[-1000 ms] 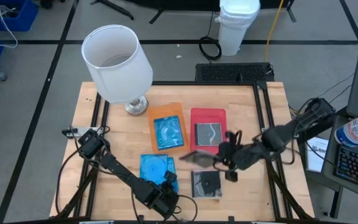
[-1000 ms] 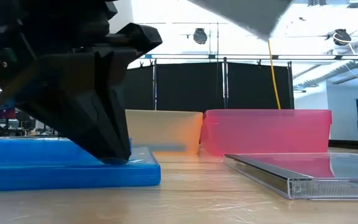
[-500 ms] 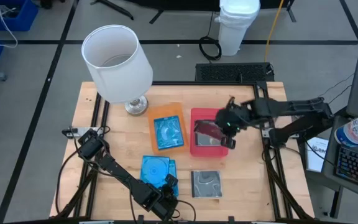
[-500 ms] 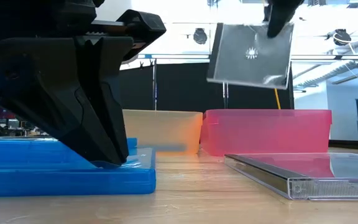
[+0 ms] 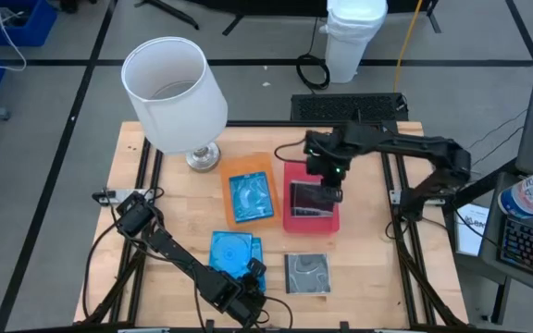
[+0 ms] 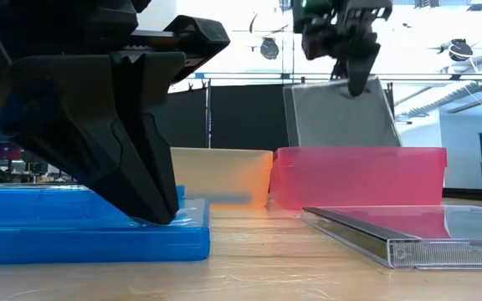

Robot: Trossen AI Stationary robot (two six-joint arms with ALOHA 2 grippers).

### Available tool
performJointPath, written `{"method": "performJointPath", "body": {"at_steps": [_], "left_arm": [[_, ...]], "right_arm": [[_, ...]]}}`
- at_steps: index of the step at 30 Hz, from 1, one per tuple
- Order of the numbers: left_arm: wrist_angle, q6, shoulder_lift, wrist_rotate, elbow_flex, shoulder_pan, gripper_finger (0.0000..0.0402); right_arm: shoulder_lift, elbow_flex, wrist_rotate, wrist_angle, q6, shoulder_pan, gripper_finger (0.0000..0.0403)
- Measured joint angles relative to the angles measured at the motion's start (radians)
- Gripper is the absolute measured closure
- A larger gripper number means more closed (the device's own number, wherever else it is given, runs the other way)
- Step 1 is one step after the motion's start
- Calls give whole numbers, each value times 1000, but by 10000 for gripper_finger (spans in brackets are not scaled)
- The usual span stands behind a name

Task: Pick & place jewel cases by type
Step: Put the black CD case into the pink bin

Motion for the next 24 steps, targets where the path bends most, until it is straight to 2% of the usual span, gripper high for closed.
{"method": "performJointPath", "body": {"at_steps": [8, 11, 17, 24], "left_arm": [[-5, -2, 0, -7, 0, 2, 367], [-11, -5, 0, -7, 0, 11, 367], [-13, -24, 0, -8, 0, 28, 367], [-14, -32, 0, -9, 0, 32, 366]], "right_arm": [[132, 0, -38, -17, -122, -76, 386], [180, 0, -83, -16, -158, -89, 386], [239, 1, -91, 14, -182, -120, 385], [237, 0, 29, 11, -156, -124, 353]]}}
